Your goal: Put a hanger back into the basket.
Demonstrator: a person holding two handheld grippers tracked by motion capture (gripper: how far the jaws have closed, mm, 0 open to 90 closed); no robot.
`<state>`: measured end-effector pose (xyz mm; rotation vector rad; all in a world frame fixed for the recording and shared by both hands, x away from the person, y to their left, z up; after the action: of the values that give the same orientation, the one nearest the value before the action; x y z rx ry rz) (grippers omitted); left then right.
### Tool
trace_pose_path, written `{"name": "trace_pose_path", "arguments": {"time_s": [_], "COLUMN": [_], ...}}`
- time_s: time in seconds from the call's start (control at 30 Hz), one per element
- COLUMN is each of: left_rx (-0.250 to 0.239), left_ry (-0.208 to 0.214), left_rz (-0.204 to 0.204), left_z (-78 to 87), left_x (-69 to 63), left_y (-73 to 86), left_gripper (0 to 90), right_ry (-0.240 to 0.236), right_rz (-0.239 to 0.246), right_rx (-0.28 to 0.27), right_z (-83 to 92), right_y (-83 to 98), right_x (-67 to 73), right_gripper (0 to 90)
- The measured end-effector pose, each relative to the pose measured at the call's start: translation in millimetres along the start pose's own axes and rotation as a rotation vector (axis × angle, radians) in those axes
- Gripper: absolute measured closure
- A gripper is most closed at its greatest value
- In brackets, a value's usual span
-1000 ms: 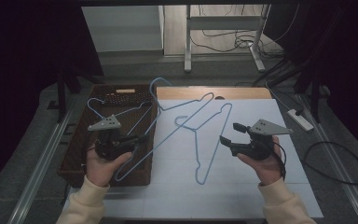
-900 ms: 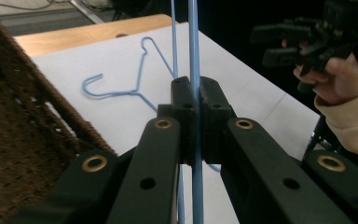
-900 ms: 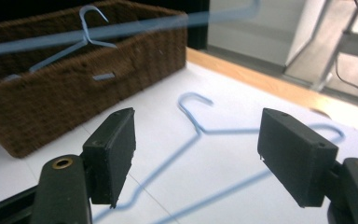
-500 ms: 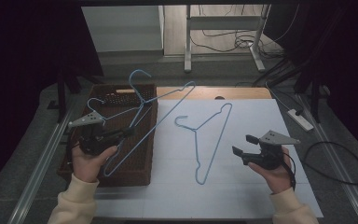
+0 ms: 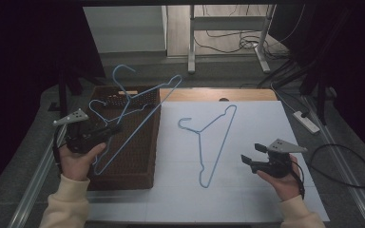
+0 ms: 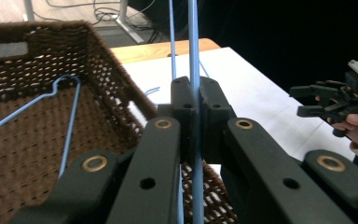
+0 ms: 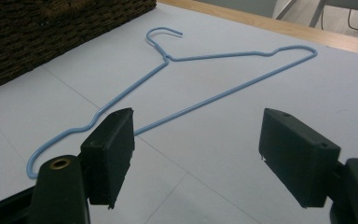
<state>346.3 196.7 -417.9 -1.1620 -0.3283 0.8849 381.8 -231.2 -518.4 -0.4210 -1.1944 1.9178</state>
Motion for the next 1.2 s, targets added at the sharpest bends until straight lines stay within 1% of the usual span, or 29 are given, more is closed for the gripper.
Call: {"name": "trace_pose_path", "arguments": {"time_s": [0.07, 0.23, 0.33, 0.4, 0.43, 0.53, 0.67, 0.77, 0.9, 1.0, 1.13, 1.2], "left_rx": [0.012, 0.014, 0.015, 0.027, 0.029, 0.048, 0.070, 0.082, 0.099, 0.122, 0.166, 0.179], "left_ry": [-0.018, -0.058, -0.062, -0.070, -0.072, -0.089, -0.107, -0.107, -0.102, -0.106, -0.119, -0.119], "left_rz": [0.000, 0.003, 0.005, 0.009, 0.009, 0.011, 0.025, 0.037, 0.035, 0.037, 0.035, 0.034], "left_z": [0.7, 3.3, 6.6, 8.8, 9.2, 10.8, 10.1, 8.6, 5.8, 2.3, -3.1, -5.4], "left_x": [8.0, 25.5, 35.3, 44.3, 46.0, 57.5, 70.0, 76.3, 78.9, 81.0, 84.8, 85.5], "left_y": [1.1, 1.4, 2.8, 6.0, 6.9, 13.3, 21.3, 26.4, 32.0, 37.5, 45.3, 47.1], "left_gripper": [86.3, 86.3, 86.3, 86.3, 86.3, 86.3, 86.3, 86.3, 86.3, 86.3, 86.3, 86.3], "right_ry": [-0.005, -0.002, 0.005, 0.009, 0.011, 0.012, 0.013, 0.017, 0.018, 0.016, 0.015, 0.016], "right_rz": [0.001, -0.006, -0.009, -0.014, -0.016, -0.017, -0.013, -0.009, -0.008, -0.008, -0.007, -0.008], "right_rx": [0.003, -0.001, -0.002, -0.002, -0.001, -0.001, 0.005, 0.012, 0.013, 0.013, 0.012, 0.015], "right_z": [-0.4, 0.3, 1.5, 2.1, 2.2, 1.8, 1.1, 0.2, 0.2, 0.4, 0.2, 0.2], "right_y": [1.4, 2.5, 3.4, 4.0, 4.4, 4.6, 5.4, 6.4, 6.7, 6.6, 6.6, 6.8], "right_x": [0.4, -1.4, -3.3, -4.3, -5.0, -5.2, -4.6, -4.7, -4.7, -4.3, -3.7, -4.0], "right_gripper": [26.9, 26.6, 26.6, 26.6, 26.5, 26.6, 26.6, 26.5, 26.5, 26.6, 26.6, 26.6]}}
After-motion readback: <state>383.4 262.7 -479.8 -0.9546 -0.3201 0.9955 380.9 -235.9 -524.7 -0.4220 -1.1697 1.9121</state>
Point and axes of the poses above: each handheld gripper's, and its own axes: z roughly backward along the jaws, y roughly out of its underside, x roughly to its left, the point moved 10 cm from there along -z, roughly forward along the jaws, and after that the axes turned 8 degrees about -z, right-handed, at the moved point
